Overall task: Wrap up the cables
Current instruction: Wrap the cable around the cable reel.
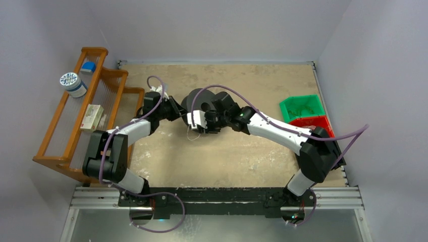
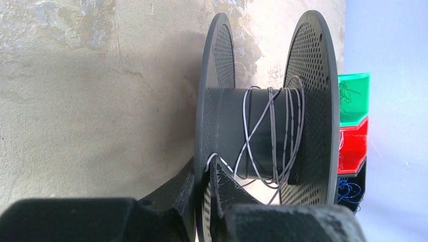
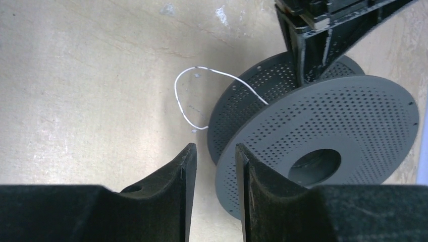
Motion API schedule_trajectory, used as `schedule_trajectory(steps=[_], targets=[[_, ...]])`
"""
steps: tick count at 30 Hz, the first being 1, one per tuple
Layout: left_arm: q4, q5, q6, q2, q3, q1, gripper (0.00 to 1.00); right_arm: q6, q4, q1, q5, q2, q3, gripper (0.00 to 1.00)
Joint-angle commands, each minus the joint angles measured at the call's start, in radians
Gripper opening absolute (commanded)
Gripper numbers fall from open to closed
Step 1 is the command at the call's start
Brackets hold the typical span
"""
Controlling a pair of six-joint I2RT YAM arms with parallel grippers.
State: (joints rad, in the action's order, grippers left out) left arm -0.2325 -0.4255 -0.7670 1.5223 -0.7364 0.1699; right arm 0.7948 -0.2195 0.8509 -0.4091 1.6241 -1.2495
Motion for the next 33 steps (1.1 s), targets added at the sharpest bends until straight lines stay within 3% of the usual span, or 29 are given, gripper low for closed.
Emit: schedule_trajectory(steps=[1,5,8,17,33], targets=[[-0.055,0.063,0.019,0.025,0.007,-0.009,0.11,0.057,-0.022,0.042,0.053,0.018,0.014,0.39],[-0.055,0.076,0.039,0.031,0.018,-0.009,0.21,0.063,-0.028,0.071,0.093,0.046,0.003,0.4],[-0.055,0.095,0.053,0.042,0.025,-0.009,0.23,0.09,-0.033,0.087,0.079,0.046,0.012,0.4],[-0.063,0.116,0.062,0.055,0.031,-0.01,0.23,0.127,0.051,0.186,0.286,0.115,0.044,0.45],[-0.07,0.118,0.063,0.042,0.038,-0.01,0.23,0.184,0.199,0.277,0.468,0.207,0.036,0.53]])
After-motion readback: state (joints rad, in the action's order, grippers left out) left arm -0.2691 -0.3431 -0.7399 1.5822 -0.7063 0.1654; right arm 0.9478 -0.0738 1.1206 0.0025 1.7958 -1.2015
